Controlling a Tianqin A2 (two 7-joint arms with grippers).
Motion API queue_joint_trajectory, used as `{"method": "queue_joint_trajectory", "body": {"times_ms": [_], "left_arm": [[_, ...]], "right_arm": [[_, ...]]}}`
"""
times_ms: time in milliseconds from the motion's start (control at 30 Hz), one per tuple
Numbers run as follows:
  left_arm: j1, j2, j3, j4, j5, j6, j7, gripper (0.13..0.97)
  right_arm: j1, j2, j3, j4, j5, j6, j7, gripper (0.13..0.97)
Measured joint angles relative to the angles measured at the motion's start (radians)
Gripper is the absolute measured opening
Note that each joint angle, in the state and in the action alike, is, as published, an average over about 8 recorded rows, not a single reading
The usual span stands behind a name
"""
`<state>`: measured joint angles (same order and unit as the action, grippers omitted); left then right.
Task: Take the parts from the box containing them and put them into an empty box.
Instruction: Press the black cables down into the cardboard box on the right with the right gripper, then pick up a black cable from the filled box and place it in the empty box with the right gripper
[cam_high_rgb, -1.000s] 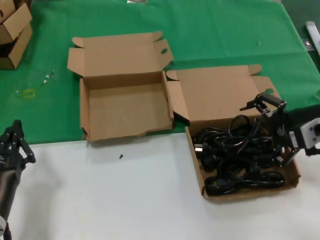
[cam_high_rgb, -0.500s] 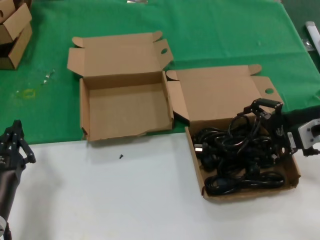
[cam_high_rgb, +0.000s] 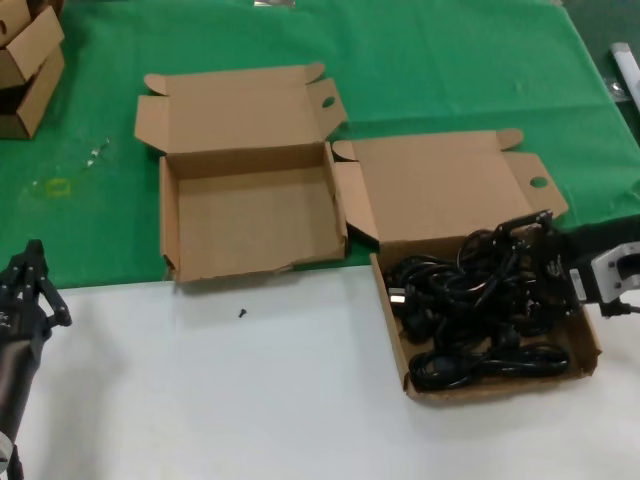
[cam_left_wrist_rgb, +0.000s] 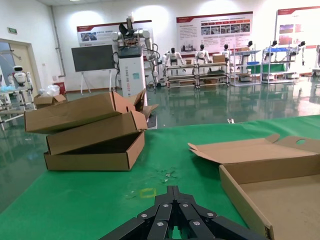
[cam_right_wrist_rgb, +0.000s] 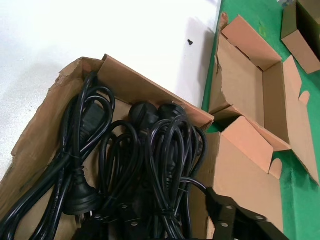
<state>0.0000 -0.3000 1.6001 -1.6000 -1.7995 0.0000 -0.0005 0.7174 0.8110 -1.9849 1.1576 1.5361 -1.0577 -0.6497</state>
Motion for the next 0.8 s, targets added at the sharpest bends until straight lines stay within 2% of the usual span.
{"method": "queue_joint_trajectory", "body": {"times_ms": [67,333,633,800], "left_arm": [[0.0,0.0,0.0,0.0,0.0,0.0,0.0,0.143],[0.0,0.0,0.0,0.0,0.0,0.0,0.0,0.143],[0.0,0.0,0.0,0.0,0.0,0.0,0.0,0.143],[0.0,0.0,0.0,0.0,0.0,0.0,0.0,0.143]], "right_arm": [[-0.001,-0.002,0.0,-0.002,0.0,0.001,-0.003,0.57],[-0.002,-0.005,0.002,-0.009,-0.003,0.003,-0.009,0.361],[-0.012,0.008,0.009,0.005,0.003,-0.005,0.015,0.229],[-0.015,0.024,0.014,0.031,0.007,-0.018,0.068,0.228]]}}
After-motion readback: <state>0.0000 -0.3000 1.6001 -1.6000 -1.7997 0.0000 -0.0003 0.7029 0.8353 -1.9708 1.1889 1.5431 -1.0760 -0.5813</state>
